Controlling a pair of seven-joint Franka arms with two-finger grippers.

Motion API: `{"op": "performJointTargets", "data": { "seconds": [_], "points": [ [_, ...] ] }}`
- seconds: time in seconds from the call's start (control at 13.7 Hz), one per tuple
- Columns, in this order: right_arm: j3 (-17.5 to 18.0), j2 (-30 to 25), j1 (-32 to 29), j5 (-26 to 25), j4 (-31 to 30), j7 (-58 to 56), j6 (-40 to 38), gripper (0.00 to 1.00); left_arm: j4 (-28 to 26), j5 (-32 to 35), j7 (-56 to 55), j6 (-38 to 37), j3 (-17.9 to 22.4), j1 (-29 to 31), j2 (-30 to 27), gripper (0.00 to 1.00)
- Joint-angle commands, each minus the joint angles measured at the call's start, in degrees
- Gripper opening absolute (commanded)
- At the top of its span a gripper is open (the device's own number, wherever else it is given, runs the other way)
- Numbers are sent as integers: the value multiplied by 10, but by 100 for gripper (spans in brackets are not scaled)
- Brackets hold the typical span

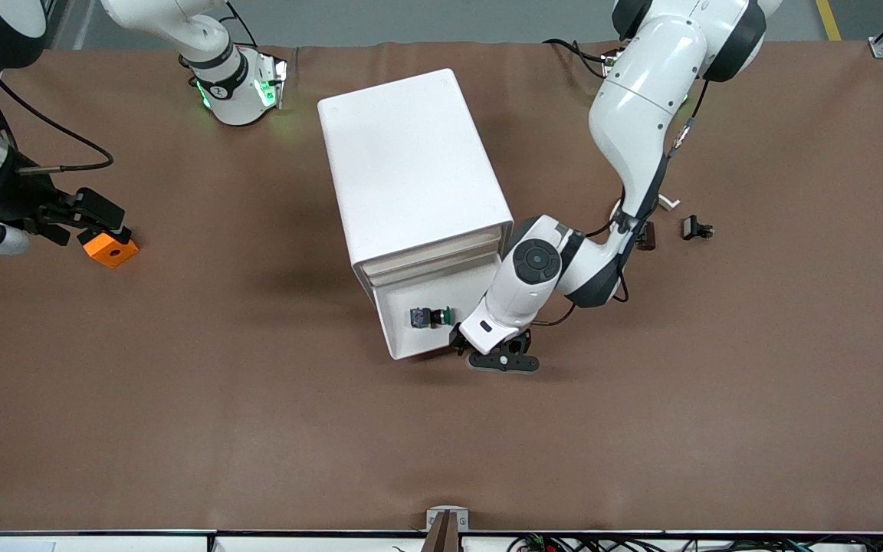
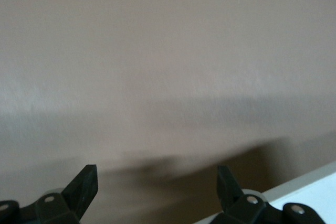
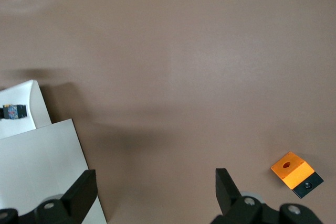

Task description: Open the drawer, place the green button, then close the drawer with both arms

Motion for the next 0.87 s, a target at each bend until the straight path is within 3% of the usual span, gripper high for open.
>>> {"op": "performJointTargets", "data": {
  "seconds": [0.0, 0.22, 0.36, 0.66, 0.8],
  "points": [
    [6, -7, -10, -7, 1, 12, -2, 100, -10, -10, -28, -32, -7, -15, -9, 100],
    [11, -6, -19, -6, 1, 12, -1, 100, -10, -10, -52, -51, -8, -24, -8, 100],
    [32, -5, -47, -6, 7, 12, -1, 100, -10, -10, -63, -53, -15, -30, -8, 100],
    [199, -4, -207, -6, 8, 12, 0, 100, -14, -10, -85, -53, -30, -29, -8, 100],
    [238, -4, -250, -6, 8, 12, 0, 100, -17, -11, -90, -53, -37, -29, -8, 100]
  ]
}}
